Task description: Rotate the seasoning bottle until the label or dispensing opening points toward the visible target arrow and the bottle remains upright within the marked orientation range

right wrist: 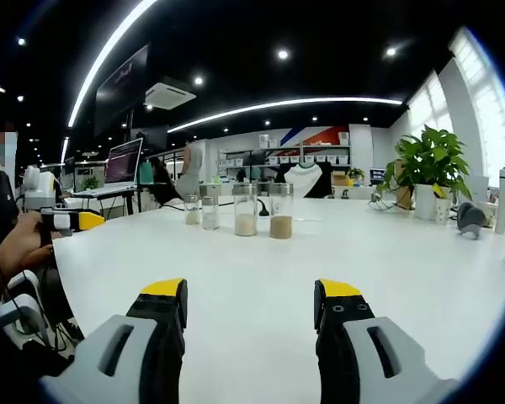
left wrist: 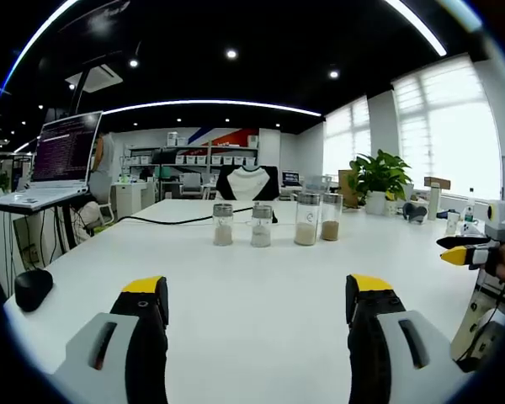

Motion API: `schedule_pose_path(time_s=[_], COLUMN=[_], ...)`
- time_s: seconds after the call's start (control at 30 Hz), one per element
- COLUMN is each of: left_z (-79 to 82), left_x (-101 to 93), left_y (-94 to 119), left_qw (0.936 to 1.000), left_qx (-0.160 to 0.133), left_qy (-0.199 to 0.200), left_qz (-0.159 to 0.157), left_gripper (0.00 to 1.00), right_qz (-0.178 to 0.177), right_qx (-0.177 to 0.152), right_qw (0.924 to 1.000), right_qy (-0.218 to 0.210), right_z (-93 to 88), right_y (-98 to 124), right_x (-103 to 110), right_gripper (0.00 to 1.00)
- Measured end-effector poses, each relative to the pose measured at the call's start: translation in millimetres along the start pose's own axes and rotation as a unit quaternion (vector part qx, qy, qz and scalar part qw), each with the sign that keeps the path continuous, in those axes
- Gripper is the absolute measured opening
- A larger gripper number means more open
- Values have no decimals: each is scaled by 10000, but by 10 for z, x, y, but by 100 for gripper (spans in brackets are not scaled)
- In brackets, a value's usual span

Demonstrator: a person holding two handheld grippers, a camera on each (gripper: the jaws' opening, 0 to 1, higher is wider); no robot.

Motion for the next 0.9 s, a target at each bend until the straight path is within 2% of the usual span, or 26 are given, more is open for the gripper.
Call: schedule_pose_path(time_s=[0.9], left_z=[-50], left_x=[29], left_y=[34], left_qw=[10000], left_qx=[74], left_qy=[1], left_qz=[22], left_gripper=[92], right_qz=[-5], right_qx=[22], right_qw=[10000], right_qy=[-6], right_z=[-26], right_y=[4], right_x=[23], right_gripper=[60])
Point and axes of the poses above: the point that each gripper's makers call its tool centre point, and the gripper's own axes: y roughly backward along the fingers, x roughly to its left, z roughly out of its top, the point moved 8 cm from there along y, roughly backward along the fingers, and after that the axes turned 7 degrees about -y, right-handed, at the moved point
